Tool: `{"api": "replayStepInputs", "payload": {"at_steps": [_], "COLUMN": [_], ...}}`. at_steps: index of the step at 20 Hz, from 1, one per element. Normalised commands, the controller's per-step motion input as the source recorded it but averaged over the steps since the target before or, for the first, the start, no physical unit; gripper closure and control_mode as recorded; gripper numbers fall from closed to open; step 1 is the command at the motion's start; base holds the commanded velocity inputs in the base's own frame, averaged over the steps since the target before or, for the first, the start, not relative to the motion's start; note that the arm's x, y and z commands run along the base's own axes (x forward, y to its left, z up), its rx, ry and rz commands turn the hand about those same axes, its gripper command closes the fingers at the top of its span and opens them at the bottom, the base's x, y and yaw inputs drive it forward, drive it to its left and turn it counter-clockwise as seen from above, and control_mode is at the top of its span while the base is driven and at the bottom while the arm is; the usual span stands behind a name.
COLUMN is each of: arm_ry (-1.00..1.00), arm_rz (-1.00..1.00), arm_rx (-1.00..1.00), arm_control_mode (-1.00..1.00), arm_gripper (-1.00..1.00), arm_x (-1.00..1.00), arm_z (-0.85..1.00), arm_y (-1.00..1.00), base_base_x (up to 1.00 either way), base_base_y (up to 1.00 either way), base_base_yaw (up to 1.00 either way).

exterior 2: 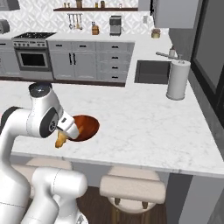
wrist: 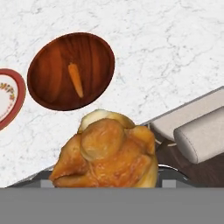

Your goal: Pick the chicken drumstick and carrot from their plates and place them in the bowl. Then put the bowl in the fridge.

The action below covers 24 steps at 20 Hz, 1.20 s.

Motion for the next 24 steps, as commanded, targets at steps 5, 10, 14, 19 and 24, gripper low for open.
{"api": "replayStepInputs", "payload": {"at_steps": [5, 10, 14, 19, 24], "arm_ry": [0.0, 0.0, 0.0, 0.03, 0.07], "arm_rz": [0.0, 0.0, 0.0, 0.0, 0.02], "arm_rx": [0.0, 0.0, 0.0, 0.0, 0.0], "arm_control_mode": [1.0, 1.0, -1.0, -1.0, -1.0], "arm_gripper": [1.0, 1.0, 1.0, 1.0, 1.0], "arm_x": [0.0, 0.0, 0.31, 0.96, 1.0], "arm_z": [0.0, 0.0, 0.0, 0.0, -0.07], "arm_y": [0.0, 0.0, 0.13, 0.44, 0.28], "base_base_x": [0.42, 0.35, 0.2, 0.0, 0.0], "base_base_y": [0.12, 0.29, 0.14, 0.0, 0.0], "base_base_yaw": [-0.03, -0.03, 0.0, 0.0, 0.0]}}
